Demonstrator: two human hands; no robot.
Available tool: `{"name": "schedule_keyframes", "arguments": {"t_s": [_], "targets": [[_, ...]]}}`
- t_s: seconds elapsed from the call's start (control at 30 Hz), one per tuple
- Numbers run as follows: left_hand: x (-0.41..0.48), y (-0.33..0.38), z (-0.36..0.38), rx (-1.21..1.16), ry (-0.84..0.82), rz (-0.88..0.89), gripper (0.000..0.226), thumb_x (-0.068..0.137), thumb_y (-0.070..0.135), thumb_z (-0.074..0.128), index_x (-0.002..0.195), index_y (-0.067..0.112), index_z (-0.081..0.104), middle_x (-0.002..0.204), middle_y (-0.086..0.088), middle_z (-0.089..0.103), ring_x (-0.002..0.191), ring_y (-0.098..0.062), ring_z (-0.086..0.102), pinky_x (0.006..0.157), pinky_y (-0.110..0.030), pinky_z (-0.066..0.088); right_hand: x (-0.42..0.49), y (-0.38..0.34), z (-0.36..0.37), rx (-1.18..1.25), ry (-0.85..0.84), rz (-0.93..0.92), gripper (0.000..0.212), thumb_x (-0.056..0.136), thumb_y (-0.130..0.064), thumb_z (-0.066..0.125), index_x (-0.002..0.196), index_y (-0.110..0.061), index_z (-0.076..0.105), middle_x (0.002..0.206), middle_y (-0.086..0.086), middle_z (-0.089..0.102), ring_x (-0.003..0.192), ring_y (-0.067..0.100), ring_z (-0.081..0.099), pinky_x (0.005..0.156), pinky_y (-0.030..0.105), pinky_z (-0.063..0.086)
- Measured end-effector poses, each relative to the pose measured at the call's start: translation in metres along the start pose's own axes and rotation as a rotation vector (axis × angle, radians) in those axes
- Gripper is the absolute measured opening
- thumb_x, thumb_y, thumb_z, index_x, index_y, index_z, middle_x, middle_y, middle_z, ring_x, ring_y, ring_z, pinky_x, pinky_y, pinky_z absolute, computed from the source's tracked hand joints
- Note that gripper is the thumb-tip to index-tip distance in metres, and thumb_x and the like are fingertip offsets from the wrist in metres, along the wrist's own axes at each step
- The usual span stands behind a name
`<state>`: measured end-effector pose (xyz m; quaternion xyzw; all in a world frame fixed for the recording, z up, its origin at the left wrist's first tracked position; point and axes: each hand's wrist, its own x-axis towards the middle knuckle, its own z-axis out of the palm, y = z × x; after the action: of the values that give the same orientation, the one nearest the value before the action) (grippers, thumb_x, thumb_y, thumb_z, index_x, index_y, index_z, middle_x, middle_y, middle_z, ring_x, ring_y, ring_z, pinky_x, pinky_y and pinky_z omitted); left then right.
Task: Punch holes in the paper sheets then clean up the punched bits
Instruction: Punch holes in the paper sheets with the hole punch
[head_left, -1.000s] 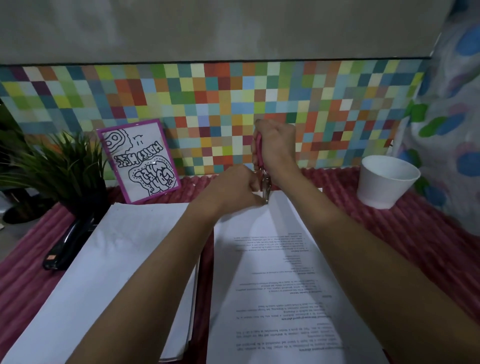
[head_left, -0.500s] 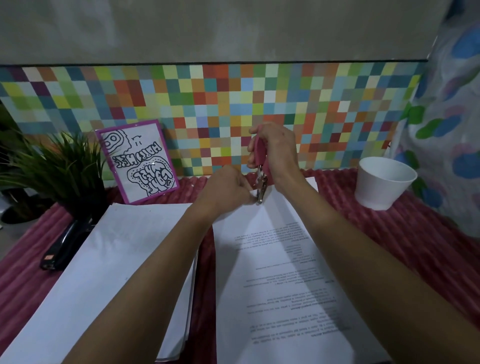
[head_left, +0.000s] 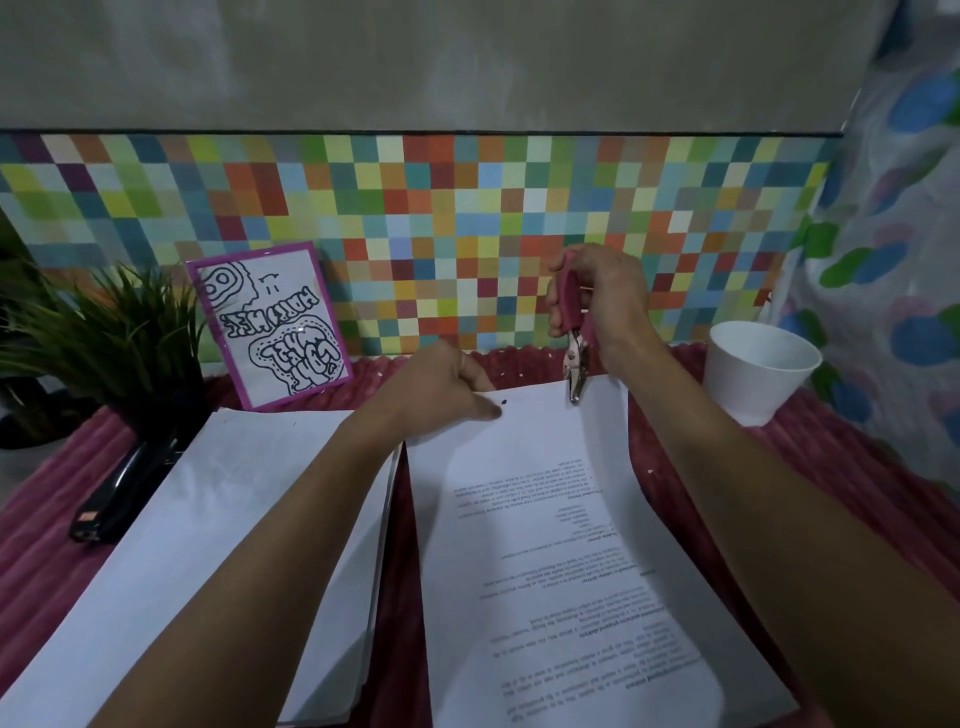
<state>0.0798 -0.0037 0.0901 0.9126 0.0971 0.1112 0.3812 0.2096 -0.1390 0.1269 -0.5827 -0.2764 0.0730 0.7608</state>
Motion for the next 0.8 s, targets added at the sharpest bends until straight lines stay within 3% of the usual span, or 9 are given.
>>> {"name": "schedule_keyframes", "arguments": {"t_s": [0.37,0.5,0.7,0.8], "targets": [[0.008,0.0,-0.001,-0.031,-0.042,0.001,0.016,0.074,0.017,0.082,0.087,0.007,0.079,0.086,-0.003,0.075,0.077,-0.015,0.068,0.076,-0.034,0.055,0.003,-0.005,-0.009,0.042,-0.038,-0.001,0.022,0.074,-0.015,0.042,0.076,-0.001,0.06,0.058,0.017,0.054,0.043,0.025,0.047,0.044,0.031,0.044],[0.009,0.004,-0.003,-0.012,-0.061,0.015,0.014,0.075,0.015,0.082,0.087,0.009,0.08,0.083,-0.001,0.076,0.076,-0.015,0.068,0.076,-0.036,0.056,0.002,-0.01,-0.009,-0.028,-0.076,0.027,0.023,0.084,-0.009,0.04,0.079,-0.001,0.061,0.06,0.016,0.056,0.043,0.025,0.049,0.045,0.031,0.047],[0.009,0.0,-0.002,0.023,-0.066,0.002,0.012,0.073,0.016,0.083,0.084,0.012,0.08,0.081,-0.002,0.076,0.08,-0.023,0.071,0.078,-0.043,0.058,0.003,-0.013,-0.008,-0.191,-0.053,0.075,0.024,0.084,-0.002,0.039,0.082,0.0,0.063,0.06,0.016,0.057,0.042,0.025,0.049,0.048,0.034,0.048],[0.009,-0.004,-0.004,0.02,-0.074,-0.006,0.012,0.073,0.018,0.083,0.083,0.014,0.08,0.082,-0.002,0.076,0.079,-0.023,0.071,0.076,-0.04,0.058,0.002,-0.01,-0.01,-0.172,-0.042,0.056,0.023,0.079,-0.008,0.041,0.077,-0.003,0.064,0.058,0.014,0.057,0.042,0.025,0.049,0.048,0.034,0.047]]}}
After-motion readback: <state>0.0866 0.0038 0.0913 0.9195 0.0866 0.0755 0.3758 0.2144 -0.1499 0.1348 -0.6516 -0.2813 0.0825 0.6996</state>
